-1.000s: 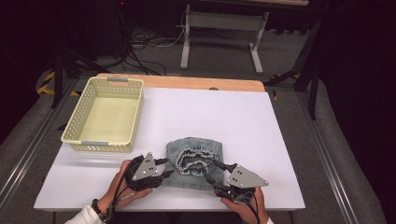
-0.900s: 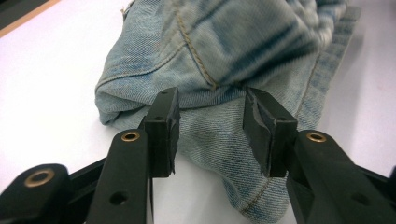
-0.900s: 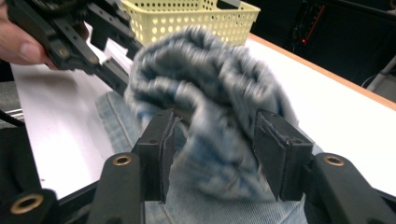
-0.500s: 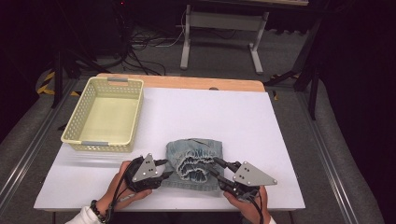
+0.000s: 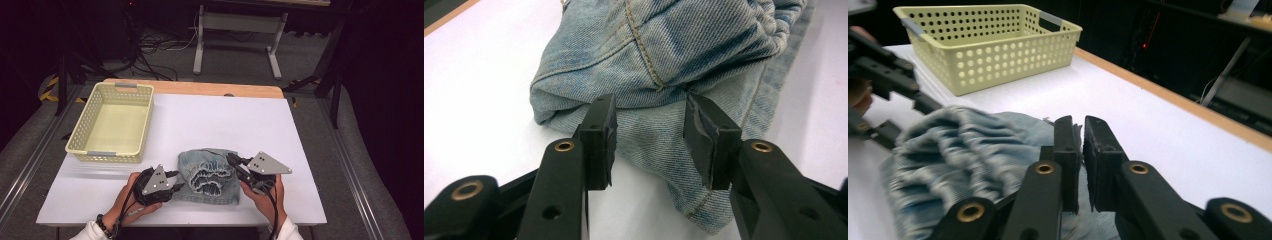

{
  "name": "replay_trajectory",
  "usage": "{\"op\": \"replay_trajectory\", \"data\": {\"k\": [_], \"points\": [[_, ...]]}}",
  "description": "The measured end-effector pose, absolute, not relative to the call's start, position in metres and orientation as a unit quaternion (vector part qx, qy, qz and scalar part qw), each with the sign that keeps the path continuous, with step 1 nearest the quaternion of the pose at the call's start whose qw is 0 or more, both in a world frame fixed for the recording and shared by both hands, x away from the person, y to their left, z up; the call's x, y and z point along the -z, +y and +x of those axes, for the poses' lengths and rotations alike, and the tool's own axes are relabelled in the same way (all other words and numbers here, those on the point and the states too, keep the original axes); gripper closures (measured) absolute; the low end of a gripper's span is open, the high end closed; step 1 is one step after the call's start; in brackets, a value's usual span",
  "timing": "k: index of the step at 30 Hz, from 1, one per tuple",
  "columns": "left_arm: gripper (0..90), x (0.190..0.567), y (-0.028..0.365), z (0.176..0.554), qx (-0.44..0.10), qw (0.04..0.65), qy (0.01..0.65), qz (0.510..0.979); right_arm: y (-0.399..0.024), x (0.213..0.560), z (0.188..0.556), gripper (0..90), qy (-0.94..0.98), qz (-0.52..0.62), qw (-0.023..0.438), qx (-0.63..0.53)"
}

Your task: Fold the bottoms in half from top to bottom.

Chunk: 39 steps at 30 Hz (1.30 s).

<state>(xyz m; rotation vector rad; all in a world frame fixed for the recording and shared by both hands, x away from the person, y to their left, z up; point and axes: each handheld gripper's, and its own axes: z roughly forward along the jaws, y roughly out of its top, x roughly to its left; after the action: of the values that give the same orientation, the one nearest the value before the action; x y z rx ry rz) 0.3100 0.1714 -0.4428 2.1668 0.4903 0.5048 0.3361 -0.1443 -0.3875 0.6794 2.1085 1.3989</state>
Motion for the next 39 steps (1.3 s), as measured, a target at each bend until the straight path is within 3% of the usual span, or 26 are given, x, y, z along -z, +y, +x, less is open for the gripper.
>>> {"op": "replay_trajectory", "data": {"k": [9,39], "points": [[55.9,0.439,0.175,0.311,-0.204,0.423,0.201,0.860,-0.135,0.411,0.354,89.9,0.803,0.261,0.210,-0.492],[46.7,0.409,0.156,0.315,-0.221,0.474,0.223,0.822,-0.106,0.438,0.332,90.0,0.861,0.207,0.160,-0.437]]}}
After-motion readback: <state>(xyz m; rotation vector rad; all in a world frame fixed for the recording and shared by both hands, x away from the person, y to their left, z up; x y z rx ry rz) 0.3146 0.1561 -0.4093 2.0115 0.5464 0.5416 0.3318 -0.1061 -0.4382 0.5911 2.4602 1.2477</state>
